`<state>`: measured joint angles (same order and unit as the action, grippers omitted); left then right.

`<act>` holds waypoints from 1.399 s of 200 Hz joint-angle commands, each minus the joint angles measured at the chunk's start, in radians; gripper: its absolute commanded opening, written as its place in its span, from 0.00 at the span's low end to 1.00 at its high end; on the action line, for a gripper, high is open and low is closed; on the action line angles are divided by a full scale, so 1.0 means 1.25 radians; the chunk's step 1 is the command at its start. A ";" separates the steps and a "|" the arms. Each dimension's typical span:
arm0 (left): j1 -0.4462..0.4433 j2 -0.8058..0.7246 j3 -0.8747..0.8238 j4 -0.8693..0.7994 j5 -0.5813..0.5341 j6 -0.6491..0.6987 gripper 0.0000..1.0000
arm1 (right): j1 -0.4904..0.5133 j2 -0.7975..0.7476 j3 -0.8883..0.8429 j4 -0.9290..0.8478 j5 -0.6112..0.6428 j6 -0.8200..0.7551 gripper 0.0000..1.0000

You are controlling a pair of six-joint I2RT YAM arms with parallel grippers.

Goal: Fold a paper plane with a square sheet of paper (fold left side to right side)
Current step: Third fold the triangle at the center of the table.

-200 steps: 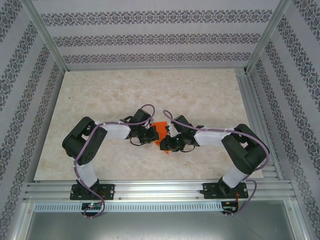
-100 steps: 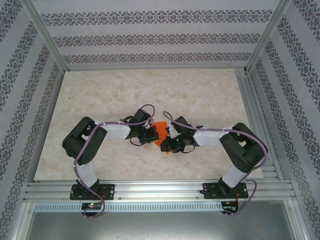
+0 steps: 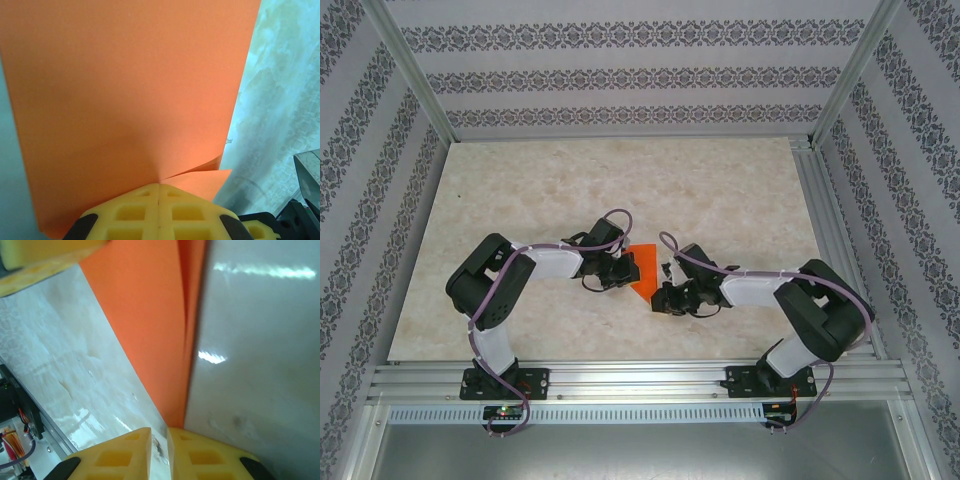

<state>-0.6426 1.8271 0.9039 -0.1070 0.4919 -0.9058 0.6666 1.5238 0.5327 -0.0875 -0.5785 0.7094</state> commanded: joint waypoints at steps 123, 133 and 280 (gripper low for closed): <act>-0.003 0.035 -0.019 -0.096 -0.077 0.021 0.05 | -0.006 0.085 0.177 -0.126 0.057 0.044 0.12; -0.003 0.034 -0.018 -0.097 -0.077 0.020 0.05 | -0.005 0.100 0.177 -0.137 0.067 0.044 0.10; -0.087 -0.126 -0.048 -0.063 -0.035 -0.054 0.09 | 0.000 0.154 0.143 -0.203 0.143 0.030 0.08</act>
<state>-0.6964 1.6680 0.8825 -0.2218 0.4370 -0.9157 0.6544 1.6592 0.7338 -0.2535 -0.5087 0.7578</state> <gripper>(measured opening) 0.096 0.078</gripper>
